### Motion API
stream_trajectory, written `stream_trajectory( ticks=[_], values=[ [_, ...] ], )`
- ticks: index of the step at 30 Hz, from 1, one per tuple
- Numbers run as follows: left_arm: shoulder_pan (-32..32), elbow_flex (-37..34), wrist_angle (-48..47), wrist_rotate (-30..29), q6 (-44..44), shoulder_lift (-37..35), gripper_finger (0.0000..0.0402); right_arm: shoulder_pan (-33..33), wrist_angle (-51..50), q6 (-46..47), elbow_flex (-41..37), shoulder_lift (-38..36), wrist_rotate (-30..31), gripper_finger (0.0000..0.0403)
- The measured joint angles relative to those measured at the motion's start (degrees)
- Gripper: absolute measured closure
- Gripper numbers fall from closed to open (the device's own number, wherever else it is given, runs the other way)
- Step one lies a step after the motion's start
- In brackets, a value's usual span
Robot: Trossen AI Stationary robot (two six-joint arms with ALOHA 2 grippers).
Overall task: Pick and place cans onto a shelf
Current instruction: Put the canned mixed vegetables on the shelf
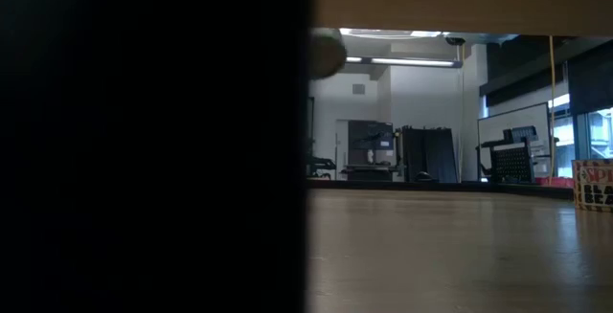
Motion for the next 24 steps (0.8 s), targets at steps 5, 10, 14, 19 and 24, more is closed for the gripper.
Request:
stream_trajectory(
  ticks=[5,10,14,19,24],
  values=[
    [0.92,-1.44,-0.65,-5.24,-0.44,0.07,0.0401,-1.35,-1.66,-0.02,0.00,-1.32,0.22,0.0334],
    [2.11,-3.34,1.55,-9.83,-0.39,0.07,0.0401,-2.35,-2.83,0.09,0.00,-5.17,1.03,0.0334],
    [2.75,-6.83,8.24,-10.96,-1.12,0.11,0.0401,-2.35,-2.92,0.13,0.00,-8.33,4.24,0.0334],
    [2.46,-12.49,17.24,-15.35,-2.04,0.17,0.0401,-2.35,-3.07,1.22,0.00,-11.08,7.00,0.0334],
    [1.09,-18.55,23.33,-18.41,-3.73,0.28,0.0401,-2.35,-3.09,3.15,0.00,-11.74,7.09,0.0334]
  ],
)
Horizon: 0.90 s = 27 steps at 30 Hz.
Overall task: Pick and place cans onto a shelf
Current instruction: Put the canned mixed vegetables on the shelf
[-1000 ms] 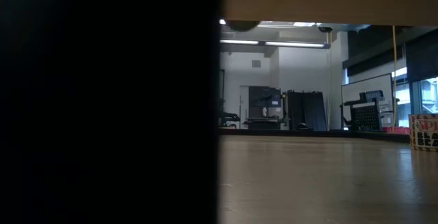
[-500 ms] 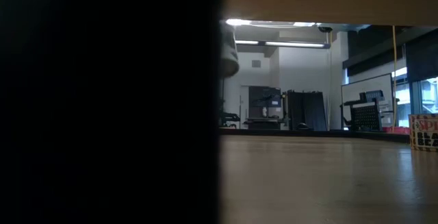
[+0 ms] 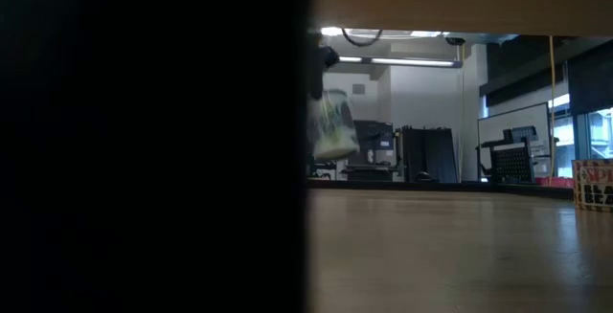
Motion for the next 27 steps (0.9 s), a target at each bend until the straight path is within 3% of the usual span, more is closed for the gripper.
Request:
stream_trajectory(
  ticks=[9,14,27],
  values=[
    [-2.03,-4.02,4.73,0.14,-2.25,4.32,0.0401,0.00,-0.13,0.04,0.00,0.00,0.11,0.0334],
    [-2.09,-3.57,7.55,5.20,-2.44,5.94,0.0401,0.02,-0.24,0.06,0.00,0.02,0.10,0.0334],
    [-2.24,-3.63,9.15,4.19,-2.84,6.14,0.0370,0.02,-0.28,0.07,0.00,0.02,0.04,0.0334]
  ],
)
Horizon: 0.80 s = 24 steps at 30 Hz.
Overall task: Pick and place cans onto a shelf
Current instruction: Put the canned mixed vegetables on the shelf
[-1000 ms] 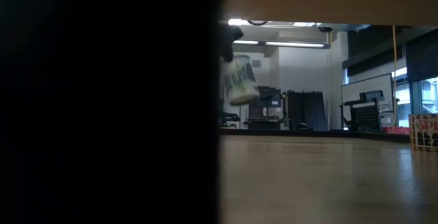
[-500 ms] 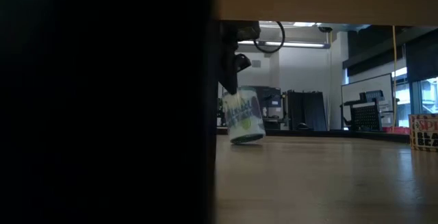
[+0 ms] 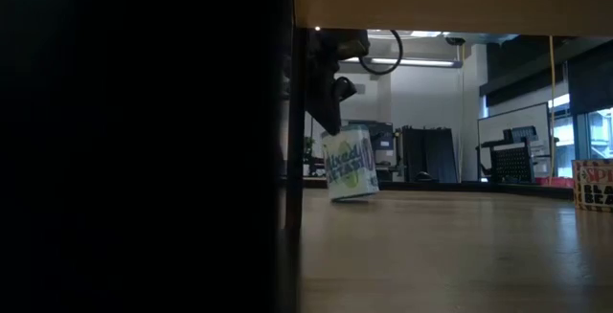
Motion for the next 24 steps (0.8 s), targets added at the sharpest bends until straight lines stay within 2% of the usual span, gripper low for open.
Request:
stream_trajectory(
  ticks=[8,12,18,24],
  values=[
    [-0.40,0.21,-0.60,-1.88,-2.82,0.00,0.0359,0.00,-0.01,0.00,0.00,0.00,-0.02,0.0334],
    [-1.18,2.32,-2.38,-5.66,-1.54,-0.06,0.0359,-0.02,-0.02,0.00,0.00,0.00,-0.02,0.0334],
    [-2.57,10.00,-11.28,-15.06,-1.67,-0.15,0.0359,-0.01,-0.02,1.11,0.00,0.02,0.16,0.0334],
    [-2.12,20.12,-22.53,-13.56,-6.26,-0.22,0.0362,-0.02,-1.66,5.82,0.00,0.02,5.09,0.0334]
  ],
)
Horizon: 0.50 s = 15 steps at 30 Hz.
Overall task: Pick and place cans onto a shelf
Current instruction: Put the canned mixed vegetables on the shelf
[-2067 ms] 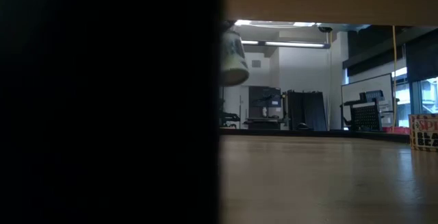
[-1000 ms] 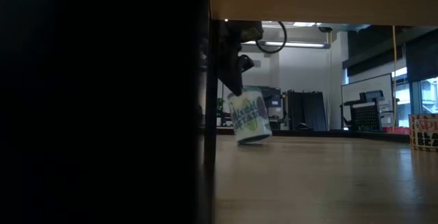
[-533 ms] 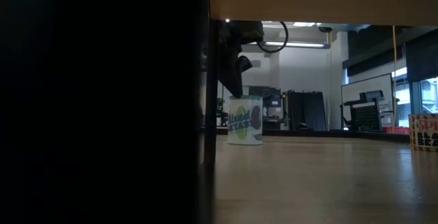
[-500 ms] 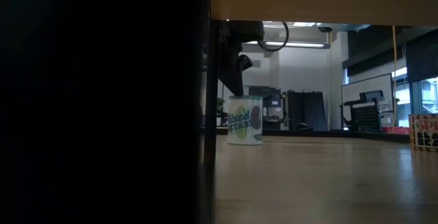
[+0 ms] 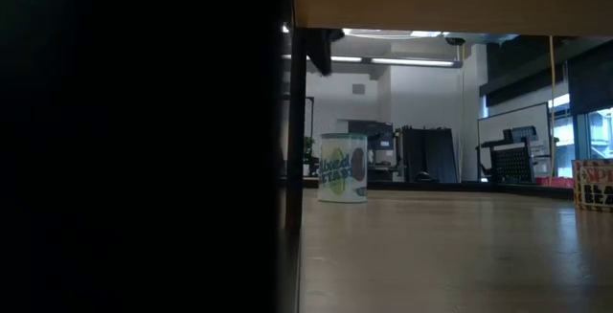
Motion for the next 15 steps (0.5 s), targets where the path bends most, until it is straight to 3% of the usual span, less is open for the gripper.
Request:
stream_trajectory(
  ticks=[5,15],
  values=[
    [1.46,6.85,-7.40,3.16,-3.00,-0.02,0.0362,0.11,-2.61,-2.38,0.00,0.00,-0.34,0.0334],
    [3.32,18.44,-16.80,3.47,-5.78,-3.29,0.0362,0.65,-5.17,5.46,0.00,1.71,-0.18,0.0334]
  ],
)
